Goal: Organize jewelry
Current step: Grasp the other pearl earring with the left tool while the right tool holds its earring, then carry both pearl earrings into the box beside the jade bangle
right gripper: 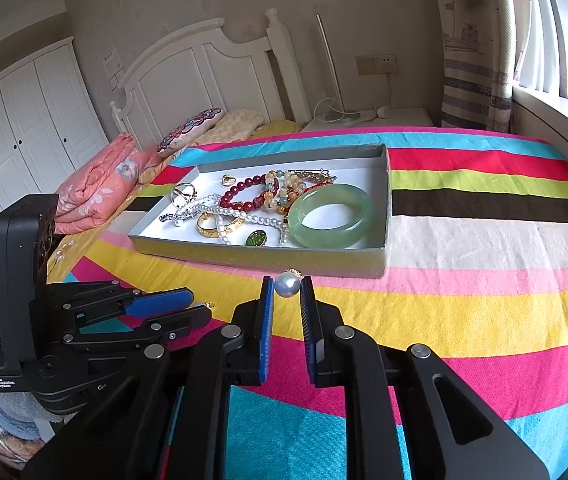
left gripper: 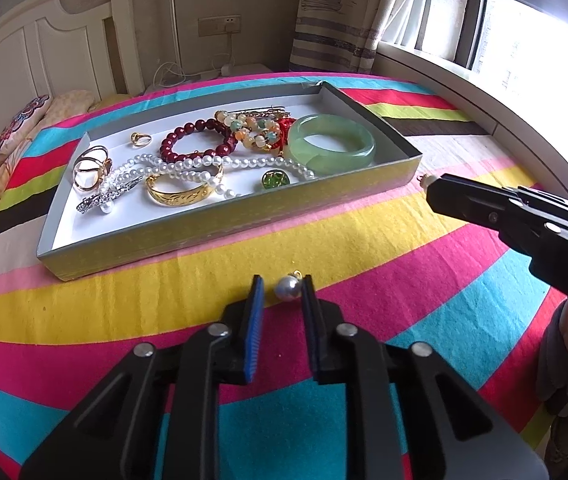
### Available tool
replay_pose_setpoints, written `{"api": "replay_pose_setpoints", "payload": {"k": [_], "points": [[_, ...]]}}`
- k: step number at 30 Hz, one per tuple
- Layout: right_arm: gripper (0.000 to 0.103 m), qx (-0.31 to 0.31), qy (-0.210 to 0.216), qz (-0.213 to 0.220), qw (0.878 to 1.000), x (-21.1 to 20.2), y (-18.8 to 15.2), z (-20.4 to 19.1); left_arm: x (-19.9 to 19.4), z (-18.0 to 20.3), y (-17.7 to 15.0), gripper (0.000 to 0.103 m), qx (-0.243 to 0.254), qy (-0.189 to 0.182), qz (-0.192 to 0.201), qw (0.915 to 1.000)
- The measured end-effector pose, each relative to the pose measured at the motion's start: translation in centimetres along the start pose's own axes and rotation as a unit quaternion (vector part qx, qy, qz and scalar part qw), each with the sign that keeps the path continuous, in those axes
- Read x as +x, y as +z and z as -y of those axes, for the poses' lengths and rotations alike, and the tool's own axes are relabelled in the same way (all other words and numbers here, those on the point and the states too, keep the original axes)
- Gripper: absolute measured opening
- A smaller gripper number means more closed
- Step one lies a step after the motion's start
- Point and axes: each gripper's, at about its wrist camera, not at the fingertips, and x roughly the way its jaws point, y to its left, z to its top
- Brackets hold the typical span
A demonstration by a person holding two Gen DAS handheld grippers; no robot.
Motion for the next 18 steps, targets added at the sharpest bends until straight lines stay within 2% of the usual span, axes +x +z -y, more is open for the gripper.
{"api": "replay_pose_setpoints", "payload": {"k": [4, 8, 18], "points": [[0.015, -0.001, -0.002, -0.002, 1.000, 0.1, 0.0, -0.1, -0.2, -0.9, -0.1, 0.013, -0.021, -0.017, 0.006, 0.9996], [0.015, -0.002, -0.007, -0.001, 1.000, 0.1, 0.0, -0.1, -1.9, -2.3, -0.5, 0.012, -0.056, -0.033, 0.043, 0.9970], [0.015, -0.005, -0.017, 0.005, 1.000, -0.1, 0.0, -0.2, -5.8, -3.3, -1.6, 0.012, -0.074, -0.017, 0.113, 0.9907]]}}
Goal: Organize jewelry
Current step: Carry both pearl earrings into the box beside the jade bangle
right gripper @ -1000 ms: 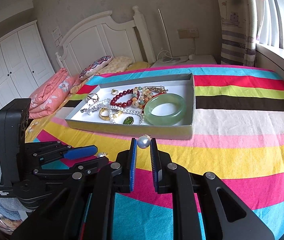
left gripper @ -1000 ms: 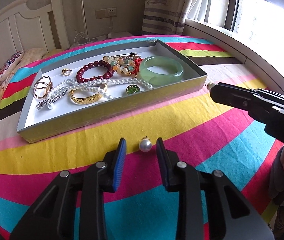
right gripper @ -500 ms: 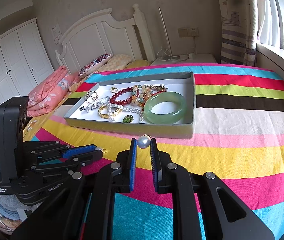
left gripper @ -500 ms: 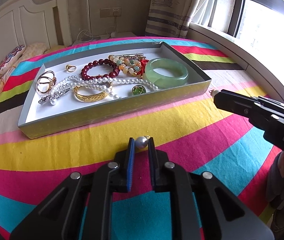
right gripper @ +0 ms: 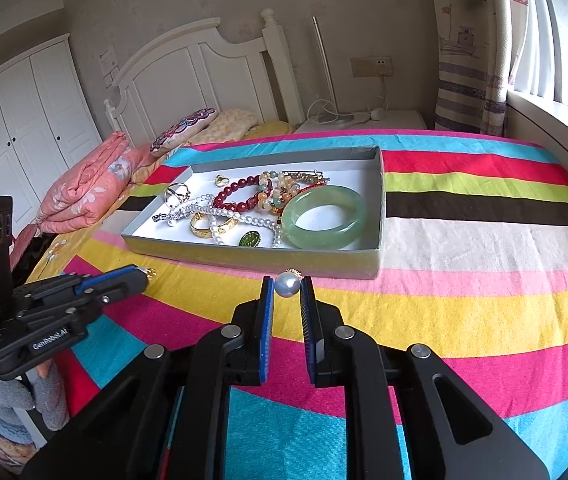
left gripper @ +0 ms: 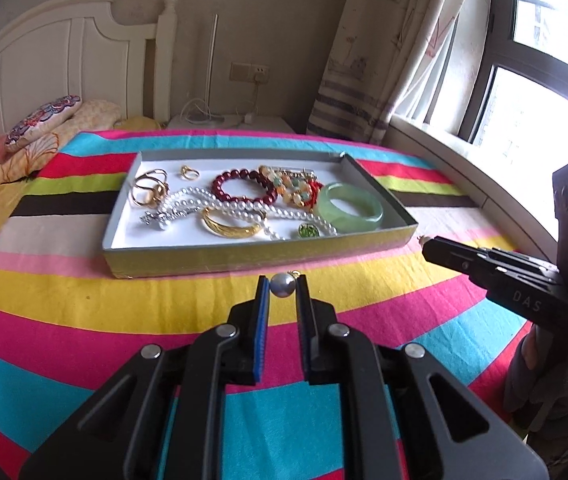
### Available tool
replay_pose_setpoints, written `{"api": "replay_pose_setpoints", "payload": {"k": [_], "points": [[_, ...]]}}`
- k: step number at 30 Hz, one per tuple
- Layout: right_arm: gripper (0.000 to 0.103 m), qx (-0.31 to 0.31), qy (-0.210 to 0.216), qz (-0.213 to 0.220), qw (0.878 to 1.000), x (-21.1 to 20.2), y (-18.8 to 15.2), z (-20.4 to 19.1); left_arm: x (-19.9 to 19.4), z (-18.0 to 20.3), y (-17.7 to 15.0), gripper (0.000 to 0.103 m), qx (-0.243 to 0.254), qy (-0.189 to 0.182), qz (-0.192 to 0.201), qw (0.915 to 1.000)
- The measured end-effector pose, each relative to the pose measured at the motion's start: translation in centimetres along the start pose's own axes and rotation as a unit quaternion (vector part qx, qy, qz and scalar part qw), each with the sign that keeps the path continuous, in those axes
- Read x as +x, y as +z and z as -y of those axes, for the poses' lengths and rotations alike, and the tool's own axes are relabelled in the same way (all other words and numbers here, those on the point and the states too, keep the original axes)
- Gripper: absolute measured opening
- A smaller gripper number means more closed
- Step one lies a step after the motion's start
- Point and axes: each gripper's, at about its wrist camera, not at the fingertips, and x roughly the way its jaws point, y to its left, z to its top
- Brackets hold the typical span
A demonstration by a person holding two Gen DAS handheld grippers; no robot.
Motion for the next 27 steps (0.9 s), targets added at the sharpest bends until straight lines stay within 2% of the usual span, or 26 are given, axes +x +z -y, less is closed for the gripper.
{"api": "replay_pose_setpoints", "payload": {"k": [6, 12, 20, 27], "points": [[0.015, 0.002, -0.002, 0.025, 1.000, -1.0, 0.0, 0.1, -2.3, -0.8, 0.8, 0.013, -0.014, 0.001, 0.037, 0.9992], [0.015, 0.002, 0.002, 0.033, 0.999, -1.3, 0.3, -0.1, -3.7, -1.6, 2.1, 0.013, -0.022, 0.003, 0.055, 0.9982], [0.015, -0.019, 0.001, 0.050, 0.999, -1.8, 2.6, -1.0, -3.6, -0.7, 4.6, 0.013, 0.001, 0.003, 0.073, 0.9973], [0.015, -0.034, -0.004, 0.054, 0.998, -0.5, 4.8, -1.3, -1.7, 0.7, 7.1, 0.013, 0.018, -0.005, 0.078, 0.9968]]}}
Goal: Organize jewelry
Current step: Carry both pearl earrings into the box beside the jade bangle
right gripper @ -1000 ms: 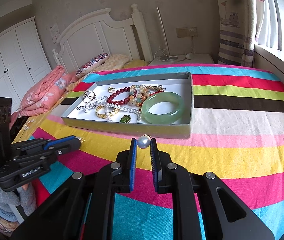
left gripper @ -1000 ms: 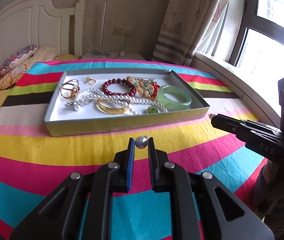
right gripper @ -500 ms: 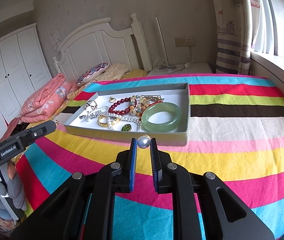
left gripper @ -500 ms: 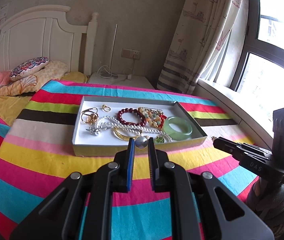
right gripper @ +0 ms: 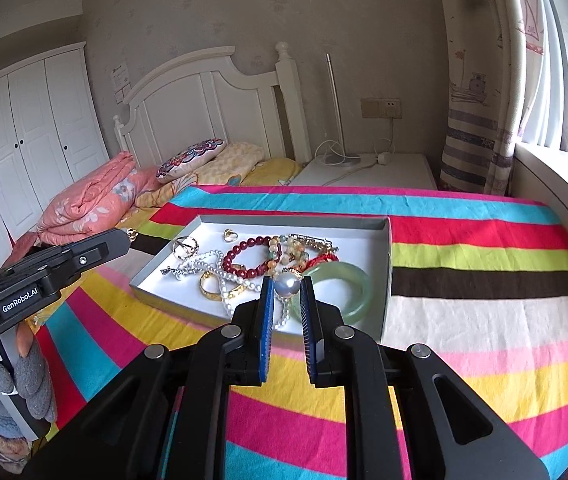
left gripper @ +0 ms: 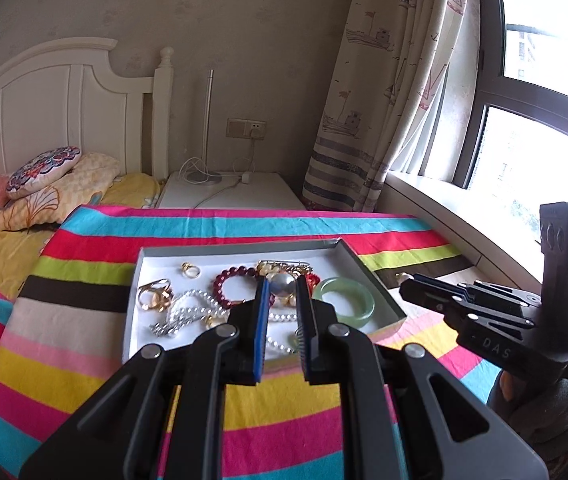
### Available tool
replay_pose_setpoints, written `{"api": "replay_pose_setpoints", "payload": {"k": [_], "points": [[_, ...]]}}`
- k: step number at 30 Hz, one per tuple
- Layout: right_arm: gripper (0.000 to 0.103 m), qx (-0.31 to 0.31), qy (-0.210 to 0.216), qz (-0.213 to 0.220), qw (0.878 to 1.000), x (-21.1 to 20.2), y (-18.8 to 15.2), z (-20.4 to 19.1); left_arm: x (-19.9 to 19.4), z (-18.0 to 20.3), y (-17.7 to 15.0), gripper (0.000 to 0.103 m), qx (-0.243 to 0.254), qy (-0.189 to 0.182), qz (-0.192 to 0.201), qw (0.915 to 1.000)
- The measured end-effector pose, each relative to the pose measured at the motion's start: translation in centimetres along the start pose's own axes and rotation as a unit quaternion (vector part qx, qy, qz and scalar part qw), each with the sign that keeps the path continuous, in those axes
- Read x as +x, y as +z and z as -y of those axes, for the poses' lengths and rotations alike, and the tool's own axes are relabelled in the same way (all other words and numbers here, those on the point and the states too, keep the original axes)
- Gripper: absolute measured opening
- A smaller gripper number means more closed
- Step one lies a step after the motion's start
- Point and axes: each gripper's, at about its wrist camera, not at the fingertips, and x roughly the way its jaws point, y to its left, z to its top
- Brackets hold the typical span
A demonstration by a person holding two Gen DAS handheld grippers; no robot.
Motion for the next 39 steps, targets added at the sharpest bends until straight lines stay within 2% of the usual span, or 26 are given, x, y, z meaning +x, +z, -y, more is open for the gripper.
{"api": "replay_pose_setpoints", "payload": {"k": [6, 10, 17, 24, 27, 32, 39], "points": [[0.015, -0.004, -0.006, 0.009, 1.000, 0.8, 2.2, 0.3, 2.8, 0.4, 1.7, 0.013, 0.000, -0.012, 0.001, 0.9999], [0.015, 0.003, -0.010, 0.018, 1.000, 1.4, 3.3, 1.0, 4.5, 0.7, 2.5, 0.013, -0.004, -0.042, 0.005, 0.9991], [0.015, 0.032, -0.022, 0.014, 0.999, 3.2, 2.0, 3.0, 8.9, 3.0, 2.2, 0.013, 0.005, -0.076, -0.003, 0.9971], [0.015, -0.015, -0.068, 0.005, 0.998, 4.1, 1.1, 2.1, 11.1, 3.5, 0.9, 0.013, 0.019, -0.073, -0.022, 0.9969], [0.015, -0.044, -0.089, -0.005, 0.995, 4.6, 0.6, 1.2, 11.7, 3.0, 0.2, 0.013, 0.016, -0.089, -0.033, 0.9953], [0.015, -0.047, -0.089, -0.019, 0.995, 5.2, 0.3, 1.2, 11.9, 3.4, -0.1, 0.013, 0.030, -0.092, -0.032, 0.9947], [0.015, -0.034, -0.084, -0.050, 0.995, 6.5, 0.3, 1.9, 14.4, 2.9, -0.6, 0.012, 0.019, -0.106, -0.081, 0.9909]]}}
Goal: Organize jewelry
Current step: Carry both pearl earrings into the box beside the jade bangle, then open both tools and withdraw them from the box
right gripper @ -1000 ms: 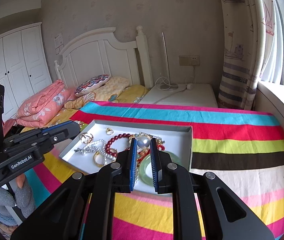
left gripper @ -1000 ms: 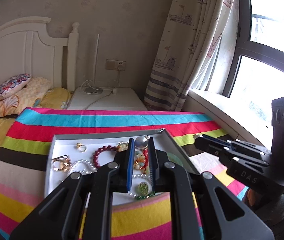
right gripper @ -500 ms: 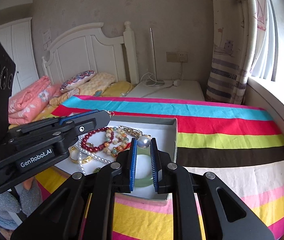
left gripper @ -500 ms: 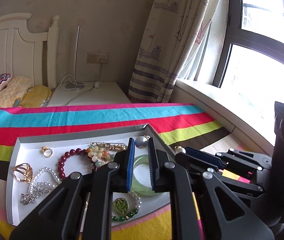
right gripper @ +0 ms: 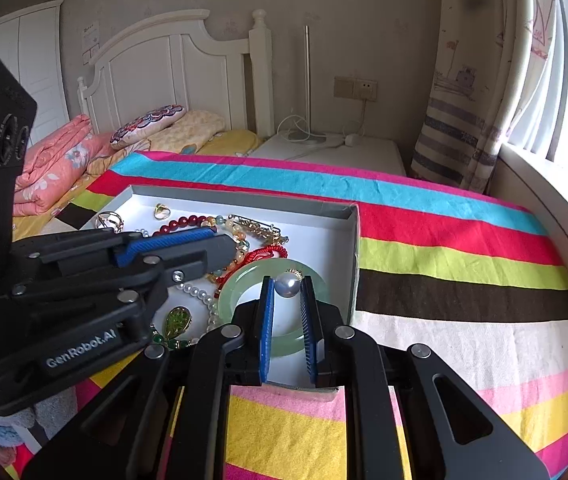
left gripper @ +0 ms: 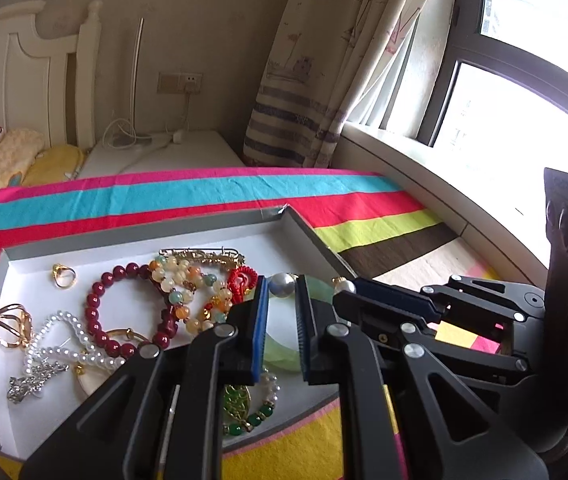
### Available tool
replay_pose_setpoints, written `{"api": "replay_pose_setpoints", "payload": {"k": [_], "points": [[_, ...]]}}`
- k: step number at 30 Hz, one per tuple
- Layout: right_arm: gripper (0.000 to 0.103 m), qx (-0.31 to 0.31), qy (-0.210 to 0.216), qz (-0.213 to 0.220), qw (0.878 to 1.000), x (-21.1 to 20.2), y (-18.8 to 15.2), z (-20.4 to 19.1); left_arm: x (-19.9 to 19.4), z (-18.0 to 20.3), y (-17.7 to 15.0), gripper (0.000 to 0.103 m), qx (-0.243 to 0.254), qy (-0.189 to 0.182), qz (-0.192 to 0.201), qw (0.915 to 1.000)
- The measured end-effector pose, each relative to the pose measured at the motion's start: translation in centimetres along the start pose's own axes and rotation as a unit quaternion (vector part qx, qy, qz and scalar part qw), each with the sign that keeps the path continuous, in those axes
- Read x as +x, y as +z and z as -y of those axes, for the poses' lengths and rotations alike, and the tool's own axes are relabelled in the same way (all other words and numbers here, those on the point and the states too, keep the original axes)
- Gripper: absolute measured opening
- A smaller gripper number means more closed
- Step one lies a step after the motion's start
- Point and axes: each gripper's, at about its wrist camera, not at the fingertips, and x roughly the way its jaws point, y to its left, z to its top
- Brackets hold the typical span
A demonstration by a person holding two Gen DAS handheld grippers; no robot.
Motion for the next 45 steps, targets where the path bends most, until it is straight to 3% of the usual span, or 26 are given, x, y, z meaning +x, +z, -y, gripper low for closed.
{"api": "replay_pose_setpoints", "payload": {"k": [6, 12, 21, 26, 28, 30, 32, 34, 37, 42, 45], "points": [[0.015, 0.007, -0.003, -0.025, 1.000, 1.3, -0.1, 0.5, 0.6, 0.1, -0.2, 0.012, 0.003, -0.007, -0.013, 0.9999], [0.015, 0.007, -0.003, -0.023, 1.000, 1.3, -0.1, 0.4, 0.5, 0.2, -0.2, 0.013, 0.003, -0.006, -0.012, 0.9999], [0.018, 0.033, 0.000, -0.022, 0.999, 1.3, -0.2, 1.3, -0.4, -0.7, -0.1, 0.048, -0.021, 0.002, 0.011, 0.9997], [0.039, 0.036, -0.004, 0.000, 0.999, 0.5, 0.0, 1.6, -2.3, -1.2, 0.3, 0.074, -0.031, 0.033, 0.050, 0.9977], [0.044, 0.042, -0.004, 0.019, 0.999, -0.2, 0.2, 1.9, -3.8, -1.3, 0.6, 0.090, -0.030, 0.076, 0.081, 0.9934], [0.058, 0.056, -0.004, 0.037, 0.998, -1.0, 0.4, 2.2, -5.5, -1.2, 1.0, 0.101, -0.021, 0.114, 0.107, 0.9874], [0.079, 0.071, 0.001, 0.052, 0.996, -2.1, 0.7, 2.5, -7.8, -1.1, 1.2, 0.101, -0.014, 0.156, 0.139, 0.9780], [0.087, 0.077, 0.004, 0.067, 0.995, -3.1, 1.1, 2.3, -9.7, -1.0, 1.2, 0.101, -0.008, 0.200, 0.160, 0.9665], [0.087, 0.089, -0.001, 0.076, 0.993, -4.6, 1.7, 1.6, -12.0, -1.2, 0.4, 0.101, -0.010, 0.245, 0.164, 0.9556], [0.087, 0.096, -0.018, 0.069, 0.993, -5.4, 1.3, -0.2, -13.3, -1.7, -1.6, 0.101, -0.011, 0.222, 0.146, 0.9638], [0.087, 0.086, -0.034, 0.054, 0.994, -4.4, 0.4, -1.5, -12.2, -2.3, -2.4, 0.101, -0.025, 0.205, 0.110, 0.9723]]}}
